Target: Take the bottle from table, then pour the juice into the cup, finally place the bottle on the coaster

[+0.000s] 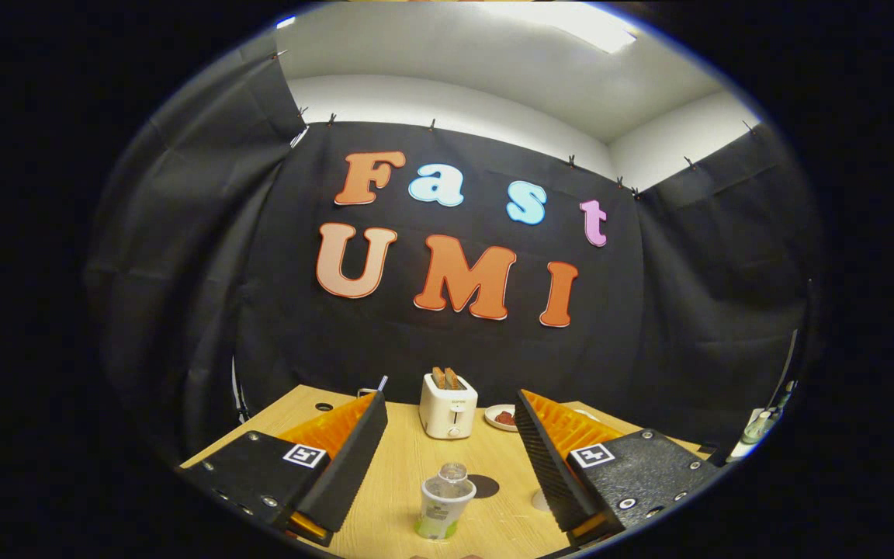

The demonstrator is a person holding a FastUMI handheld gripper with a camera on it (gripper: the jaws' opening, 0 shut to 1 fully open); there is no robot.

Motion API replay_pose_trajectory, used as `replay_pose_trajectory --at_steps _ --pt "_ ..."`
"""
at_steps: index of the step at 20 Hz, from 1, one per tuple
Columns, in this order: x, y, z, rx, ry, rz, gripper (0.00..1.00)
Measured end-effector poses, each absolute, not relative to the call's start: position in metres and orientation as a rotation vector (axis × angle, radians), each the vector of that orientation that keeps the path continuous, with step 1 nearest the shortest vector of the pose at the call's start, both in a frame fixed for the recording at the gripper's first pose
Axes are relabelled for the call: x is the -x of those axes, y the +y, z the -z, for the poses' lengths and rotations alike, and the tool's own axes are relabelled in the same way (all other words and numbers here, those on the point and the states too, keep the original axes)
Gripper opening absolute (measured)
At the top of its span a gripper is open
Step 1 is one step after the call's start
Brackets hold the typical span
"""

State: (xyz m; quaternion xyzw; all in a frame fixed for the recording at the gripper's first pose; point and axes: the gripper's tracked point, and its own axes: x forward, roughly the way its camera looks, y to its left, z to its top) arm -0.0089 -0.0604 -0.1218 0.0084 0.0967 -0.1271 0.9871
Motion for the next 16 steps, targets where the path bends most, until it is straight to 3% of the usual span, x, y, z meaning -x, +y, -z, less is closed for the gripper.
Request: replay_pose_trajectory --at_steps 16 --pt "0.016 -0.055 0.289 -0.13 0.404 0.274 0.99"
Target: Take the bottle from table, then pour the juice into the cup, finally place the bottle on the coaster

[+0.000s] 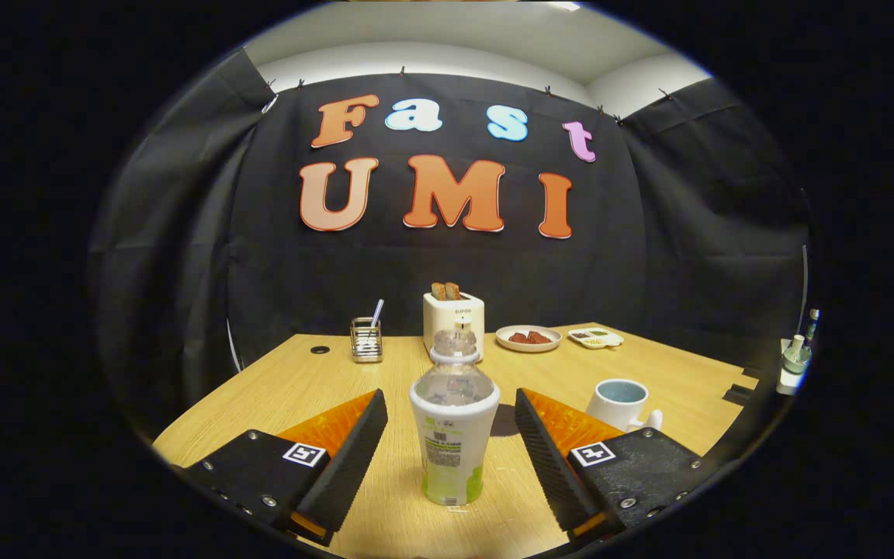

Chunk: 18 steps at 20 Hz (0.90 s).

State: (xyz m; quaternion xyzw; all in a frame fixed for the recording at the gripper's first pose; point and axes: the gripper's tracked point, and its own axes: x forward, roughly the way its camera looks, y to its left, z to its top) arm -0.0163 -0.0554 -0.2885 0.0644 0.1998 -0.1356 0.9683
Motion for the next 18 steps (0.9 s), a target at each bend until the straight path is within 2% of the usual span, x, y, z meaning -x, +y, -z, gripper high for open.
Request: replay_pose_trajectory --at_steps 7,9,14,18 --pt "0.012 -0.054 0.331 -0.116 0.506 0.25 0.97" --pt "0.012 -0.054 0.335 -0.106 0.514 0.243 0.93" --pt "0.01 -0.054 0.34 -0.119 0.519 0.231 0.69" --pt "0.008 -0.054 0.34 -0.141 0.518 0.229 0.65"
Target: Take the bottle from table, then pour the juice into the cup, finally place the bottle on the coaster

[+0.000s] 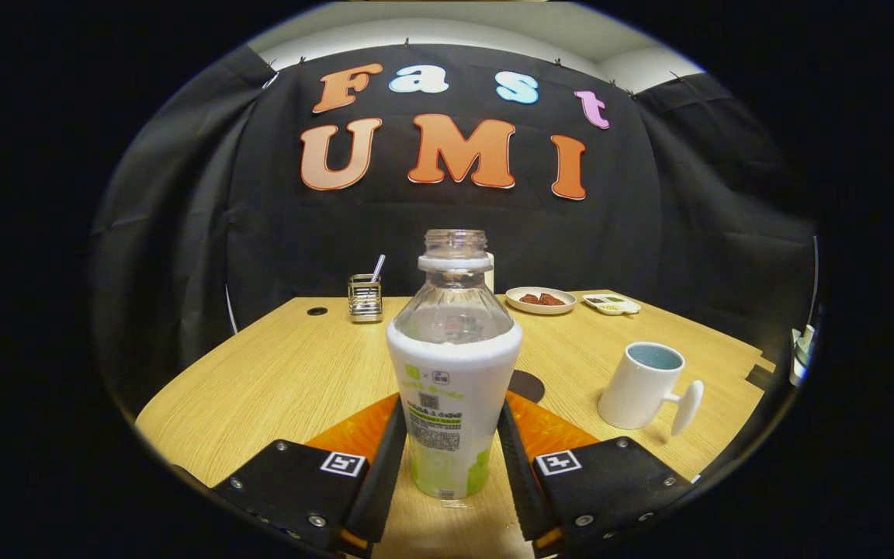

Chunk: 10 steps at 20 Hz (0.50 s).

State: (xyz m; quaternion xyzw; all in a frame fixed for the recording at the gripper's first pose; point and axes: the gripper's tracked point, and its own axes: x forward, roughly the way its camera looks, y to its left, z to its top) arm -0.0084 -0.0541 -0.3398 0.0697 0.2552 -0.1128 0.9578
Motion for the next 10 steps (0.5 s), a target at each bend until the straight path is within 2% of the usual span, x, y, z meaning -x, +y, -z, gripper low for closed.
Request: replay_pose_trajectory --at_steps 10 --pt "0.004 -0.053 0.323 -0.2 0.482 0.19 0.62"
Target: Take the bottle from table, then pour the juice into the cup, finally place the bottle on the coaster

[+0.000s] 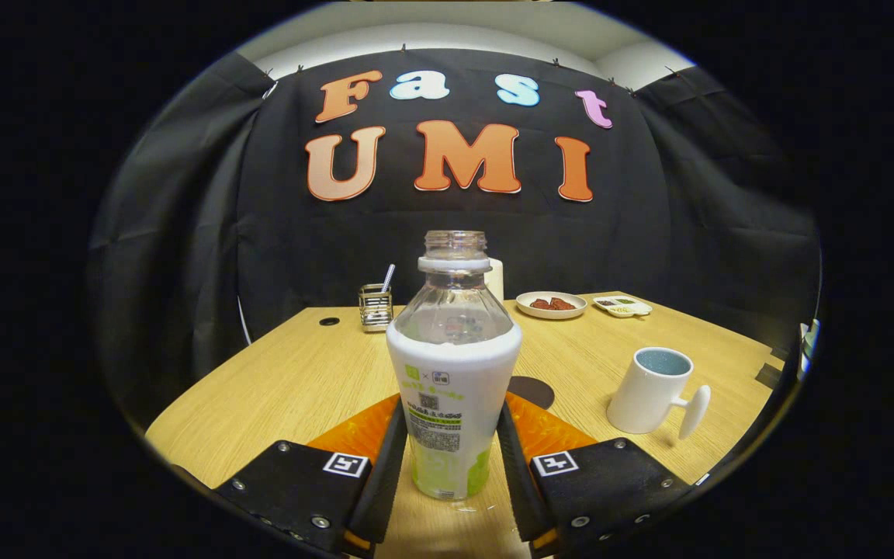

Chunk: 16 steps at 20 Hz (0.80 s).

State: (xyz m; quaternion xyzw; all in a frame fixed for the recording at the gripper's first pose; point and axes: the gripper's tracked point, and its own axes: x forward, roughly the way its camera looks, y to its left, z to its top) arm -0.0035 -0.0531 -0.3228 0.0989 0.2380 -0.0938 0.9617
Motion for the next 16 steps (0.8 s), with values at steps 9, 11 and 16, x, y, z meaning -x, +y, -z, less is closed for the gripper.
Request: replay_pose_trajectory --at_steps 9,11,16 --pt "-0.013 -0.065 0.299 -0.504 0.42 0.17 0.59" --pt "-0.017 -0.072 0.298 -0.586 0.422 0.18 0.59" --pt "-0.027 -0.084 0.29 -0.798 0.389 0.163 0.58"
